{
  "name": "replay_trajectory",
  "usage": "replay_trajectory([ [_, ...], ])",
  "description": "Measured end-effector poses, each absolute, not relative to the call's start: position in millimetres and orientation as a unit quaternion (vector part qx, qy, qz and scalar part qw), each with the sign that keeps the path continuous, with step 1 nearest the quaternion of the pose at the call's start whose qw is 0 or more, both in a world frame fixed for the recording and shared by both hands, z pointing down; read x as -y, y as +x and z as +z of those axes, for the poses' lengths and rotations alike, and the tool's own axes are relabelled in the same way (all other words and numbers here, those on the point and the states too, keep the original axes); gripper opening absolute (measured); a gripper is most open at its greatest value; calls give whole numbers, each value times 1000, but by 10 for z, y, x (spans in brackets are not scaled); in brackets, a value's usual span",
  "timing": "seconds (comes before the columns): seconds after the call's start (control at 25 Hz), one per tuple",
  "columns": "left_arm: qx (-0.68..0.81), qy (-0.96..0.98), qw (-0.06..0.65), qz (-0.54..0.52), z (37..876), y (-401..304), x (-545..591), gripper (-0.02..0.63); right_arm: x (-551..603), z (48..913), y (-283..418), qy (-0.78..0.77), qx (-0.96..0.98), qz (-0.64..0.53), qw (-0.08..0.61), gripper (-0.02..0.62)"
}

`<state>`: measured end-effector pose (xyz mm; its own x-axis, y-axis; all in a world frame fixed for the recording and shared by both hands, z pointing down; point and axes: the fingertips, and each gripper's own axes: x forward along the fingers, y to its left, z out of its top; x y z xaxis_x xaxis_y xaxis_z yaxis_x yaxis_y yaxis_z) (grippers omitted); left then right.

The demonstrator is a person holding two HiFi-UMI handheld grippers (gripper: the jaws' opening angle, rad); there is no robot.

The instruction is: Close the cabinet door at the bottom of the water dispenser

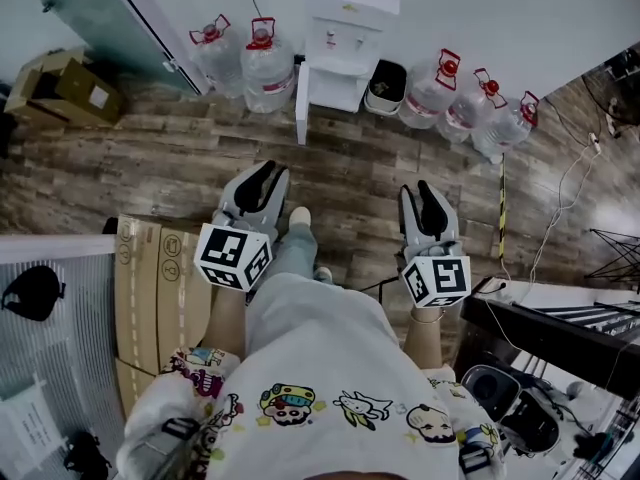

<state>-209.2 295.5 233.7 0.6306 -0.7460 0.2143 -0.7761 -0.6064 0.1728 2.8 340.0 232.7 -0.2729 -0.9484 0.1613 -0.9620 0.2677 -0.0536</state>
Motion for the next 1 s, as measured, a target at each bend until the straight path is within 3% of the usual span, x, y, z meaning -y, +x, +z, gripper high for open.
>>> replay_trajectory([
  [0.48, 397, 906, 128, 67, 2278, -2162, -1495, 126, -2054, 2206, -117, 613, 786, 73, 40, 152],
  [1.0, 367, 913, 153, 93, 2537, -2196, -843, 161, -1387, 2359, -243, 619, 777, 102, 48, 176],
])
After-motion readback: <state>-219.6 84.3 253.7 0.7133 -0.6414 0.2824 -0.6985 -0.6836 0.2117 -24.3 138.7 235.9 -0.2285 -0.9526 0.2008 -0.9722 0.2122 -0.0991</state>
